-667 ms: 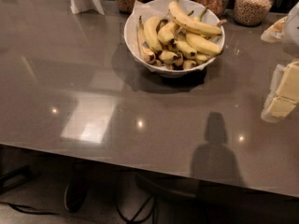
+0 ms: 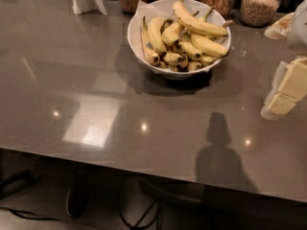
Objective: Pick banana from white bowl
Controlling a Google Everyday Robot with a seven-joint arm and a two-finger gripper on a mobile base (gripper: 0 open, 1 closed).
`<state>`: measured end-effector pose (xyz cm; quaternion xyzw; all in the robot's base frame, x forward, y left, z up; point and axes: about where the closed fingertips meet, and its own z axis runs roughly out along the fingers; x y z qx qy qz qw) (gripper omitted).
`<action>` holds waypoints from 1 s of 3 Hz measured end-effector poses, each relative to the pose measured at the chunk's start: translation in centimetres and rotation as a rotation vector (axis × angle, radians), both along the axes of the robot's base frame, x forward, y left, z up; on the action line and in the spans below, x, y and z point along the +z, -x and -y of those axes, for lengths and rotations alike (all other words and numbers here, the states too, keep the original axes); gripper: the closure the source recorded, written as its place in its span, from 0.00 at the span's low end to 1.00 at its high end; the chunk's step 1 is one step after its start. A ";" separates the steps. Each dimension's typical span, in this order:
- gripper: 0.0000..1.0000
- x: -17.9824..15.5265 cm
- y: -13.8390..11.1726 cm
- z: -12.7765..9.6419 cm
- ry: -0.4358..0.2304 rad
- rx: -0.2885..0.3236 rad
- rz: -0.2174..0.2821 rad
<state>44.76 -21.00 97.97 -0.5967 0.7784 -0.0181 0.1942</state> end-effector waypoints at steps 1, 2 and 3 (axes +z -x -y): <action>0.00 0.2 -2.8 -1.4 -0.116 -0.005 0.048; 0.00 0.4 -6.4 -3.0 -0.201 -0.007 0.100; 0.00 0.7 -10.1 -4.6 -0.249 0.013 0.189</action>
Offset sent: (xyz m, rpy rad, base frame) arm 0.1076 0.0458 0.0101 0.3054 -0.1660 -0.0156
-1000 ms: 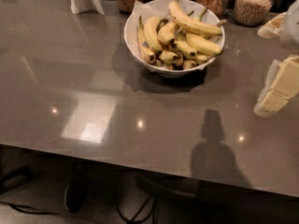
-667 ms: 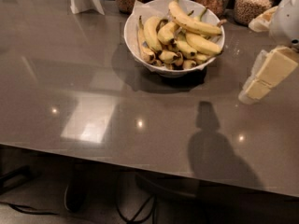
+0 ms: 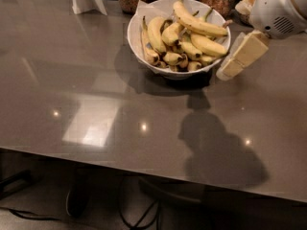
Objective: Pick banana from white bowl
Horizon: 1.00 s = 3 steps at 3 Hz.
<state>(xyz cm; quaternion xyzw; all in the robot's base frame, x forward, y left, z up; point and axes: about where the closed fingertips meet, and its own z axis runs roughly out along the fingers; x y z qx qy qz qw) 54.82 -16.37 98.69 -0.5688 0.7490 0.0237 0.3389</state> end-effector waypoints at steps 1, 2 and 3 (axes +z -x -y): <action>0.00 1.2 -4.6 -1.5 -0.011 0.034 0.142; 0.00 1.2 -4.6 -1.5 -0.011 0.034 0.143; 0.00 1.3 -7.0 -1.7 -0.048 0.036 0.189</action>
Offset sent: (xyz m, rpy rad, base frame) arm 0.0370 0.0124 0.0080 0.0075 -0.1073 0.0313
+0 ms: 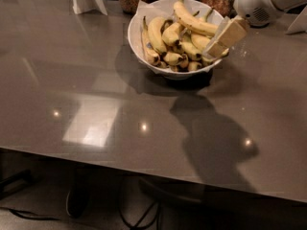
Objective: Pick banana from white bowl
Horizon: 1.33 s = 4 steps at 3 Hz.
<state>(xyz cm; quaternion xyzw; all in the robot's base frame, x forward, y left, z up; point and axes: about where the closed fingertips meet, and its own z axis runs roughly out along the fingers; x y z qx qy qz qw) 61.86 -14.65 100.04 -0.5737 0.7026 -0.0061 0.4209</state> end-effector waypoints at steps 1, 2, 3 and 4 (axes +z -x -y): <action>0.00 0.4 -2.8 -0.8 -0.037 0.014 0.049; 0.17 0.8 -5.8 -1.7 -0.050 0.029 0.105; 0.42 0.6 -8.4 -2.2 -0.046 0.027 0.135; 0.65 -0.2 -10.0 -2.7 -0.044 0.025 0.138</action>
Offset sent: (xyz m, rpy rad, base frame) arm 0.0954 0.0248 0.0173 0.0646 -0.1817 0.0417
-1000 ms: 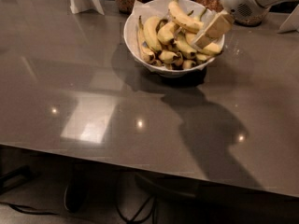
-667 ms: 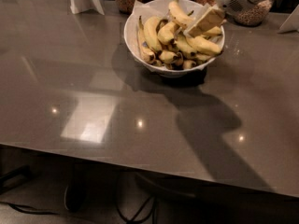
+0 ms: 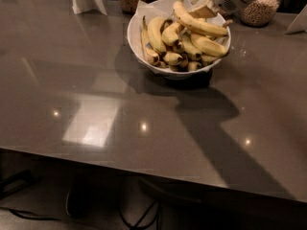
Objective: Pick banana from white bowl
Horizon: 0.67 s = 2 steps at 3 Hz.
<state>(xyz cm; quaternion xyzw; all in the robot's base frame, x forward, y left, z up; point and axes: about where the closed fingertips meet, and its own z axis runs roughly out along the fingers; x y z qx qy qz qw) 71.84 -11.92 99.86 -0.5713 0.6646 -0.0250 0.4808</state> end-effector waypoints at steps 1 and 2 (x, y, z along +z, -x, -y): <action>0.67 -1.1 -1.0 -0.3 -0.002 -0.005 -0.019; 0.63 -2.2 -1.6 -0.5 -0.005 -0.009 -0.043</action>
Offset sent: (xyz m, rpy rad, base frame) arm 0.0225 0.0029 -0.0307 0.0080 0.0657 -0.0231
